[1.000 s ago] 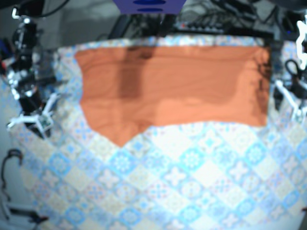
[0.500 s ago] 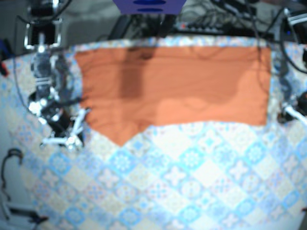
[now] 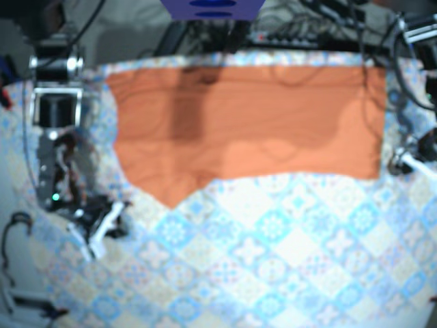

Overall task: Fold the T-shirt properly
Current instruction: 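Move both grippers over the orange shirt's side edges near the hem, then lower both open grippers onto the shirt's side edges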

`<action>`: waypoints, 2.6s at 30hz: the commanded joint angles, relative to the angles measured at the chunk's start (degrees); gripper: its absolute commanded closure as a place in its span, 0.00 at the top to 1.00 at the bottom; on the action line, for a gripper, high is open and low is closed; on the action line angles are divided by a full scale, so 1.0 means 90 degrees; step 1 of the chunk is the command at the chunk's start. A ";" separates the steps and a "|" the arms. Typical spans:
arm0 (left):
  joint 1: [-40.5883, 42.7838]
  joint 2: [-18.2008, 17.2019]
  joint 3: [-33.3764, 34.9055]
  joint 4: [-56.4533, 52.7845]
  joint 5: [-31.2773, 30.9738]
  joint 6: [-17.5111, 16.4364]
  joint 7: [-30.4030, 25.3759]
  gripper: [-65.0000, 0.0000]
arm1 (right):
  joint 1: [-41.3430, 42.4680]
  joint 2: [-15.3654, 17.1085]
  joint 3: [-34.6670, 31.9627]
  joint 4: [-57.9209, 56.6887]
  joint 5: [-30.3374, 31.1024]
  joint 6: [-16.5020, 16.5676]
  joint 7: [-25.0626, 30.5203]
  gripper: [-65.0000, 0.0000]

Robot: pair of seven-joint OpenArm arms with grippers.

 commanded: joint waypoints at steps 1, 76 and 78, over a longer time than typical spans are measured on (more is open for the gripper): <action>-0.0130 -0.0174 -0.0057 0.0012 -0.0056 -0.0003 -0.0074 0.70 | 0.0265 0.0059 0.0032 -0.0090 0.0232 0.0027 -0.0090 0.14; -0.0043 -0.0067 0.0460 -0.0290 -0.0046 -0.0013 -0.0122 0.71 | 0.2239 -0.0488 -0.4041 -0.4456 0.0427 0.0642 0.1092 0.56; -0.0043 -0.0067 0.0460 -0.0290 -0.0046 -0.0013 -0.0122 0.71 | 0.2239 -0.0488 -0.4041 -0.4671 0.0407 0.0642 0.1180 0.56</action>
